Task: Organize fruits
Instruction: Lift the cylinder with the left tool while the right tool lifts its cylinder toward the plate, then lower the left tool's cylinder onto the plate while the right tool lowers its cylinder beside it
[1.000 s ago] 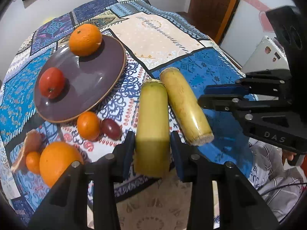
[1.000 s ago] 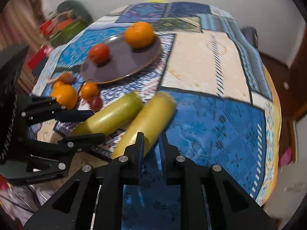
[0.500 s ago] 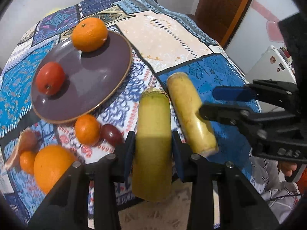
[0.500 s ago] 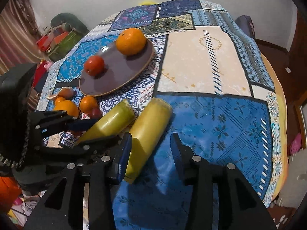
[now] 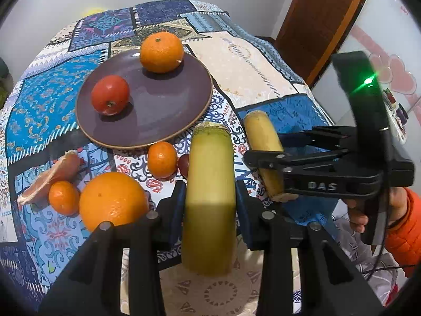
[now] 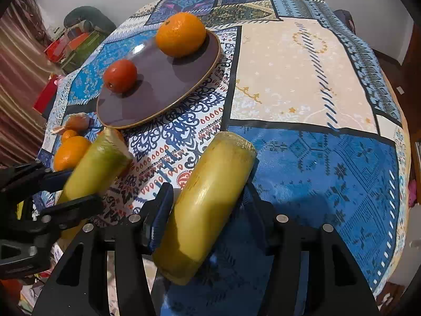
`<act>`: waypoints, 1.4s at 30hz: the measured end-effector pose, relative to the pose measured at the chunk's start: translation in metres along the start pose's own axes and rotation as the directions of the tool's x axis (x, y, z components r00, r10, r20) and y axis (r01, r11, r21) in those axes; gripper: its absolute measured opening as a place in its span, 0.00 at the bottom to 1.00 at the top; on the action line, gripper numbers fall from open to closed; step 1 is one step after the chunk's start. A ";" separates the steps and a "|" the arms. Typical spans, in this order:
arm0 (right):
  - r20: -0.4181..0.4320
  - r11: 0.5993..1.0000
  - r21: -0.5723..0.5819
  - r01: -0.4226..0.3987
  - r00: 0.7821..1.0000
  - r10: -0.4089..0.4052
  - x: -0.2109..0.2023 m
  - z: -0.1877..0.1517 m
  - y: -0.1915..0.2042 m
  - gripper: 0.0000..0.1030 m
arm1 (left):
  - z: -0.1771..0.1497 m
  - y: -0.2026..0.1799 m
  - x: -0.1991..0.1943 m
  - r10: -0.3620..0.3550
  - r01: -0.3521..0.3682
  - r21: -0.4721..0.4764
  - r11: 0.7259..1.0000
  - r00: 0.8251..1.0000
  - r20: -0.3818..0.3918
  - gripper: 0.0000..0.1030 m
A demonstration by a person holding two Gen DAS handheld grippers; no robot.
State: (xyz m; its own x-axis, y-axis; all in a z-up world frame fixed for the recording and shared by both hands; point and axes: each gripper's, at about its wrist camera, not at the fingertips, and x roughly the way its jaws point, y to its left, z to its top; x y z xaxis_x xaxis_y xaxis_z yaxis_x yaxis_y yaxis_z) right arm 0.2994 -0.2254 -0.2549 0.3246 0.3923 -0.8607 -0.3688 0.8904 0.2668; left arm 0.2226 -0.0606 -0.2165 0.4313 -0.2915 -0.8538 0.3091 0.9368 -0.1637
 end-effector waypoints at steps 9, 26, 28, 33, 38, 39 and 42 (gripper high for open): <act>0.060 0.997 -0.073 0.035 0.998 -0.031 -0.005 0.001 0.019 0.36 | 0.001 0.006 -0.014 0.013 -0.013 -0.017 1.000 0.999 0.034 0.36; 0.225 0.993 -0.114 0.041 0.974 -0.015 -0.059 0.023 0.037 0.35 | 0.027 0.039 -0.060 0.064 -0.052 -0.084 0.995 0.985 0.158 0.36; 0.232 0.992 -0.118 0.042 0.973 -0.013 -0.059 0.028 0.040 0.35 | 0.032 0.045 -0.065 0.076 -0.061 -0.092 0.994 0.982 0.173 0.36; 0.248 0.989 -0.143 0.050 0.969 -0.013 -0.060 0.042 0.049 0.35 | 0.043 0.061 -0.072 0.108 -0.087 -0.111 0.990 0.974 0.198 0.36; 0.261 0.986 -0.162 0.051 0.965 -0.007 -0.057 0.057 0.058 0.35 | 0.052 0.078 -0.070 0.125 -0.101 -0.125 0.987 0.972 0.200 0.36; 0.262 0.985 -0.165 0.051 0.965 -0.006 -0.056 0.060 0.059 0.35 | 0.054 0.081 -0.068 0.128 -0.104 -0.127 0.986 0.972 0.198 0.36; 0.258 0.984 -0.172 0.051 0.966 -0.005 -0.050 0.070 0.062 0.35 | 0.060 0.091 -0.062 0.140 -0.117 -0.129 0.985 0.971 0.193 0.36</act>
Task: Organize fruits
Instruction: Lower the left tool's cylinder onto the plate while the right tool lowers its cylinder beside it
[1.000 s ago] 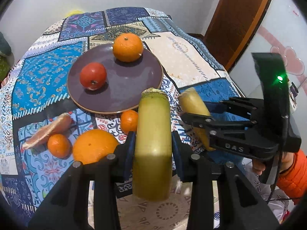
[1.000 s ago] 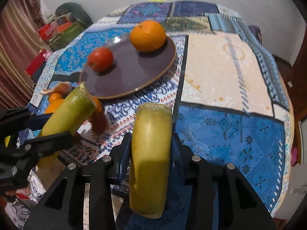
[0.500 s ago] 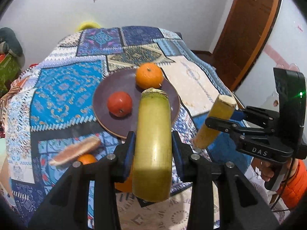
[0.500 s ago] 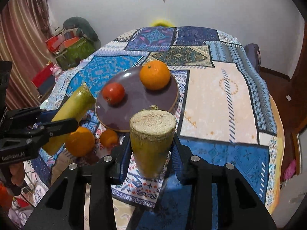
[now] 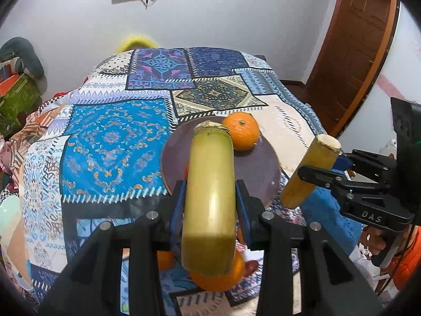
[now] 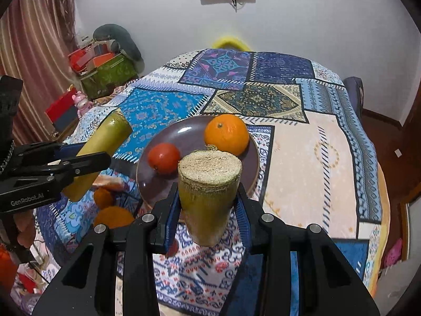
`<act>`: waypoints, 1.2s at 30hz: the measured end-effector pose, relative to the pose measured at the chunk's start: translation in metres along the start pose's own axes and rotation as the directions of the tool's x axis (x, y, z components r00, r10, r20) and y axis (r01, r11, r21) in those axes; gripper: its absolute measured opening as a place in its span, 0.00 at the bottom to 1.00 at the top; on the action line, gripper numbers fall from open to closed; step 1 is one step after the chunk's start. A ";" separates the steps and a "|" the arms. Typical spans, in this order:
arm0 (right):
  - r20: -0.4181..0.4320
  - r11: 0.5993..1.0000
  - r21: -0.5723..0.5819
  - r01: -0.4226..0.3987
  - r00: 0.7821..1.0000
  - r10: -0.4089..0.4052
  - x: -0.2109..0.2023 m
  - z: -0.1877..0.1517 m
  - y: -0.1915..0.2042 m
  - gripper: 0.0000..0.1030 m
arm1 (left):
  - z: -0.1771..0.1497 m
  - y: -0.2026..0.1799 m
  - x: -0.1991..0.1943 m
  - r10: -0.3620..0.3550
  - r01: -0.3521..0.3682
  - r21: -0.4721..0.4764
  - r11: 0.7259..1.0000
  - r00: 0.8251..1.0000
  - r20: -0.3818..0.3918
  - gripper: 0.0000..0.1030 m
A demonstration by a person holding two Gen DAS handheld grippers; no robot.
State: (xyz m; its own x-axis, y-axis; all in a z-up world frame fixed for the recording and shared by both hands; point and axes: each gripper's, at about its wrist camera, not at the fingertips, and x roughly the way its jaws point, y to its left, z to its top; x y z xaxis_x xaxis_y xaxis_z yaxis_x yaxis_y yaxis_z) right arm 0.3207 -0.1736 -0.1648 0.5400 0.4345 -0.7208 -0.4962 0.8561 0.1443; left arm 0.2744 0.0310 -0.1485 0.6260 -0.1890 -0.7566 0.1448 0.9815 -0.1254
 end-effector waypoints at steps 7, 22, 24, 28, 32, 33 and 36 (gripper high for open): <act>-0.017 1.000 -0.013 -0.012 1.000 0.012 0.021 0.011 0.006 0.35 | 0.011 0.017 0.022 0.021 -0.021 -0.001 1.000 1.000 -0.020 0.36; -0.051 0.998 -0.051 -0.041 0.998 0.039 0.074 0.040 0.017 0.35 | 0.033 0.038 0.072 0.030 -0.027 0.038 0.999 0.995 -0.095 0.36; -0.052 0.997 -0.054 -0.047 0.998 0.045 0.079 0.043 0.018 0.35 | 0.036 0.041 0.077 0.016 -0.013 0.028 1.000 0.994 -0.106 0.36; -0.054 0.997 -0.062 -0.050 0.997 0.047 0.087 0.049 0.021 0.35 | 0.039 0.045 0.090 0.026 -0.023 0.027 0.999 0.992 -0.122 0.36; -0.053 0.996 -0.062 -0.056 0.997 0.053 0.092 0.052 0.021 0.35 | 0.042 0.048 0.100 0.018 -0.016 0.016 1.000 0.991 -0.135 0.36; -0.053 0.996 -0.062 -0.058 0.997 0.055 0.094 0.054 0.020 0.35 | 0.043 0.048 0.103 0.015 -0.013 0.015 1.000 0.990 -0.139 0.36; -0.049 0.996 -0.061 -0.060 0.997 0.057 0.097 0.056 0.020 0.35 | 0.044 0.048 0.109 0.010 -0.009 0.014 1.000 0.989 -0.148 0.36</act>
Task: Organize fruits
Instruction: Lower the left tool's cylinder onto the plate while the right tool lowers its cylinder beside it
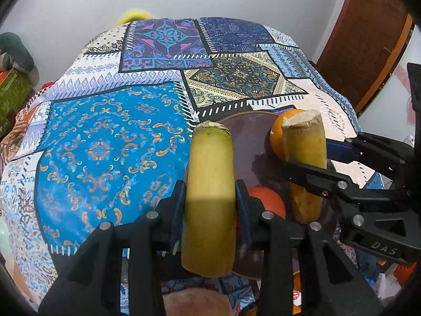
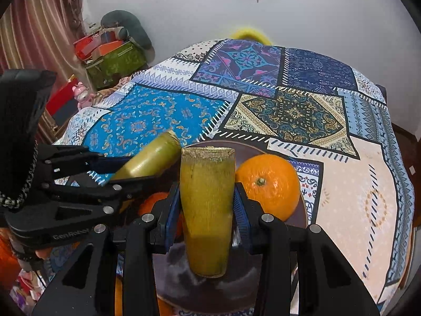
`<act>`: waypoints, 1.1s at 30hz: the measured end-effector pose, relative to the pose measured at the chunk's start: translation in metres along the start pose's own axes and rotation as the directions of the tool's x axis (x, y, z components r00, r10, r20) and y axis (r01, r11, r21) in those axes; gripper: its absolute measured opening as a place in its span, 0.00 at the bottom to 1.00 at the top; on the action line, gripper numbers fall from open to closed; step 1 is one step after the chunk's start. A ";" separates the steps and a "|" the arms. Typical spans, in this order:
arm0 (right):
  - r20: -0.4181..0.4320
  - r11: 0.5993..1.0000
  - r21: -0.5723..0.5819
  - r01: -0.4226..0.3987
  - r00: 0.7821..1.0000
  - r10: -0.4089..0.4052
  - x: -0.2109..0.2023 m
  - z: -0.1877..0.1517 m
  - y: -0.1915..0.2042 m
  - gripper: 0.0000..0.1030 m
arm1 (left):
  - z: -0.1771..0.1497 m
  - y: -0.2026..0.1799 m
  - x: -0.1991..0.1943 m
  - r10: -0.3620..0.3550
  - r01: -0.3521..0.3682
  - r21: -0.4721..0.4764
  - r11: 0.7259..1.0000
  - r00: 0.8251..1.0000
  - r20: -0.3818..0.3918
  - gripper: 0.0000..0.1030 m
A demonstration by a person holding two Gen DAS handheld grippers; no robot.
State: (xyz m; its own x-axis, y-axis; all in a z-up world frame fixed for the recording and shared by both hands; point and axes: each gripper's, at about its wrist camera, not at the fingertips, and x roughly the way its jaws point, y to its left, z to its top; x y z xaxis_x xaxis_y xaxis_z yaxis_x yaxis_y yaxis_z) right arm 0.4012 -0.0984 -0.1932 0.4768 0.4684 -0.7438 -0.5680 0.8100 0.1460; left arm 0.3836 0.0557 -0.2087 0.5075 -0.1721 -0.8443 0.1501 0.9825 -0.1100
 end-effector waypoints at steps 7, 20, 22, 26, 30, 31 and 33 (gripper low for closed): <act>0.003 1.000 -0.011 -0.006 1.000 0.006 0.006 0.005 -0.001 0.35 | 0.005 -0.003 0.005 -0.009 0.009 0.000 1.000 1.000 0.015 0.36; -0.013 0.999 -0.044 0.002 1.000 -0.003 0.020 0.012 0.003 0.35 | -0.001 0.008 -0.024 0.038 -0.037 -0.006 0.999 0.995 0.094 0.36; -0.018 0.999 -0.042 0.002 1.000 -0.003 0.022 0.013 0.004 0.35 | -0.001 0.010 -0.030 0.035 -0.034 -0.012 0.999 0.994 0.106 0.36; -0.025 0.999 -0.032 0.006 1.000 -0.007 0.027 0.013 0.005 0.35 | -0.004 0.012 -0.039 0.035 -0.034 -0.016 0.999 0.992 0.119 0.36; -0.034 0.999 -0.040 0.010 0.999 -0.012 0.029 0.013 0.007 0.37 | -0.009 0.015 -0.041 0.035 -0.032 -0.025 0.999 0.993 0.113 0.36; -0.036 0.999 -0.042 0.013 0.999 -0.015 0.029 0.013 0.007 0.37 | -0.010 0.015 -0.041 0.034 -0.031 -0.027 0.999 0.993 0.110 0.36; -0.037 0.999 -0.050 0.018 0.999 -0.020 0.029 0.012 0.008 0.37 | -0.013 0.015 -0.042 0.035 -0.033 -0.026 0.999 0.993 0.108 0.36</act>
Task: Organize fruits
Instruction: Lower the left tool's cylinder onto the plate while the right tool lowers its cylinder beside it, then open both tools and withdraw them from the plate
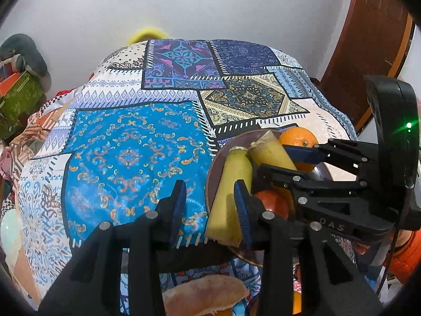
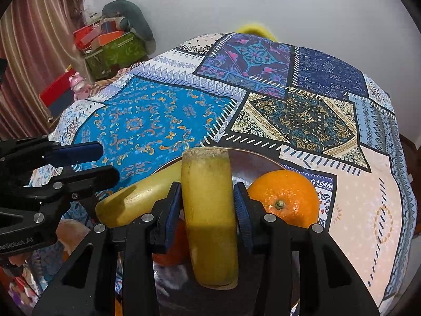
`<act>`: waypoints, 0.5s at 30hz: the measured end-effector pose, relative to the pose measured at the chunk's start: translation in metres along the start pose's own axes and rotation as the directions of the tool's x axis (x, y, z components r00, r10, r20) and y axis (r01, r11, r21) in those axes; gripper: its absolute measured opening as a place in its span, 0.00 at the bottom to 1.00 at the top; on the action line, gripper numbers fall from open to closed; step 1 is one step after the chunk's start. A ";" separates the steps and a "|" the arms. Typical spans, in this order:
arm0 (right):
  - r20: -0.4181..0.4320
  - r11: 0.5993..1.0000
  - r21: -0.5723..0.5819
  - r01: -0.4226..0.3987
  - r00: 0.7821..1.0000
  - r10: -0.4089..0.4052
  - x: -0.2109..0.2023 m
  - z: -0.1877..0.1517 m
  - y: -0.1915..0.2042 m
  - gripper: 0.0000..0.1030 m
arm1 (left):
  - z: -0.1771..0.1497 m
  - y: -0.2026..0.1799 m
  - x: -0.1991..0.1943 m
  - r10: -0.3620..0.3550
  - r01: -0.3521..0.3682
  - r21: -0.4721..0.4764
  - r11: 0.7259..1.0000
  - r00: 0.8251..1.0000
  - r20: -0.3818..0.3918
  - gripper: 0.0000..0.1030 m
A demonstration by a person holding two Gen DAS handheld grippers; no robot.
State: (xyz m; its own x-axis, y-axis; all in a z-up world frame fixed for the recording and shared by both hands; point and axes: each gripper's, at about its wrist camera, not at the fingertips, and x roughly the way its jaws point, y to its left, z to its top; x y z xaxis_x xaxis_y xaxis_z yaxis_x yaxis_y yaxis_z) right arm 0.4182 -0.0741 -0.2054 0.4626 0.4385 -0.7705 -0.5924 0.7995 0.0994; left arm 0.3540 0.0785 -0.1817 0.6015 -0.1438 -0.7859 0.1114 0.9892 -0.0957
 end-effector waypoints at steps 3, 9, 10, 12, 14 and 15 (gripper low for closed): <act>0.000 1.000 0.010 -0.008 1.000 0.008 -0.003 -0.001 -0.002 0.38 | -0.004 -0.002 -0.006 0.012 -0.012 0.010 1.000 1.000 0.009 0.36; 0.008 0.999 0.039 -0.029 1.000 0.029 -0.016 -0.005 -0.003 0.45 | -0.008 -0.005 -0.026 0.029 -0.030 0.019 0.999 0.999 0.041 0.36; 0.019 0.999 0.040 -0.028 0.999 0.027 -0.022 -0.007 -0.002 0.49 | -0.009 -0.006 -0.030 0.031 -0.032 0.020 0.999 0.998 0.048 0.36; 0.036 0.999 0.039 -0.023 0.999 0.021 -0.031 -0.010 0.001 0.51 | -0.010 -0.008 -0.039 0.031 -0.032 0.019 0.999 0.998 0.058 0.36; 0.044 0.999 0.042 -0.029 0.999 0.027 -0.041 -0.013 0.003 0.52 | -0.012 -0.011 -0.049 0.028 -0.030 0.021 0.999 0.997 0.068 0.37; 0.048 0.998 0.046 -0.034 0.998 0.031 -0.046 -0.015 0.005 0.52 | -0.013 -0.012 -0.053 0.027 -0.029 0.022 0.999 0.997 0.073 0.37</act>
State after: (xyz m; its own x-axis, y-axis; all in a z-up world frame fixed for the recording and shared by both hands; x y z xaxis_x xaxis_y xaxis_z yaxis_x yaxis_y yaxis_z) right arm 0.3845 -0.0966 -0.1785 0.4751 0.4827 -0.7357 -0.5767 0.8023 0.1539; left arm 0.3101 0.0743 -0.1472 0.6607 -0.1184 -0.7413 0.1108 0.9920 -0.0596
